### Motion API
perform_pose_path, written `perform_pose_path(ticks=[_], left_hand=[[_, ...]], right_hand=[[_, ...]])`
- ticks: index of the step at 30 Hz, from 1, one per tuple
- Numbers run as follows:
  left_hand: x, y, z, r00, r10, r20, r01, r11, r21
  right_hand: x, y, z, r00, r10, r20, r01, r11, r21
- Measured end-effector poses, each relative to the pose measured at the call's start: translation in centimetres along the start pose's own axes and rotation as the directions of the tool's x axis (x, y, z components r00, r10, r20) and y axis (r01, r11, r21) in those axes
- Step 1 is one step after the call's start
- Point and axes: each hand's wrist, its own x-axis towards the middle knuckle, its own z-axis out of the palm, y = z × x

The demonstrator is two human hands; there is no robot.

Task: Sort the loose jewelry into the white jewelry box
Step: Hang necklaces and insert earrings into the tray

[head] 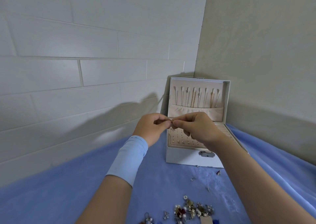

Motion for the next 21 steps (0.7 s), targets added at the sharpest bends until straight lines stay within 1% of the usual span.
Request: perform_pose_path(ticks=[3, 6, 8, 11, 14, 17, 21], left_hand=[[-0.1, 0.3, -0.2, 1.0, -0.021, 0.018, 0.022, 0.999, -0.038], [-0.2, 0.4, -0.4, 0.999, 0.0, 0.032, 0.001, 0.999, -0.041], [-0.2, 0.6, -0.4, 0.999, 0.023, 0.035, -0.022, 0.999, -0.033], [-0.2, 0.9, -0.3, 0.998, 0.064, 0.028, -0.064, 0.998, 0.005], [-0.5, 1.2, -0.3, 0.997, 0.068, 0.032, -0.066, 0.996, -0.054], [-0.8, 1.5, -0.1, 0.998, 0.051, 0.042, -0.044, 0.988, -0.147], [-0.9, 1.5, -0.3, 0.997, 0.053, 0.057, -0.043, 0.985, -0.167]], right_hand=[[0.1, -0.1, -0.6, 0.998, 0.018, 0.055, -0.018, 1.0, 0.003], [0.0, -0.1, -1.0, 0.996, 0.016, 0.087, -0.02, 0.999, 0.049], [-0.1, -0.3, -1.0, 0.997, -0.005, 0.077, -0.002, 0.996, 0.088], [-0.3, -0.5, -0.8, 0.998, -0.049, 0.039, 0.046, 0.995, 0.085], [-0.3, -0.7, -0.9, 0.998, -0.062, -0.019, 0.064, 0.991, 0.115], [-0.5, -1.1, -1.0, 1.0, -0.009, -0.011, 0.01, 0.986, 0.165], [-0.5, -1.3, -1.0, 0.994, 0.105, 0.015, -0.106, 0.971, 0.214]])
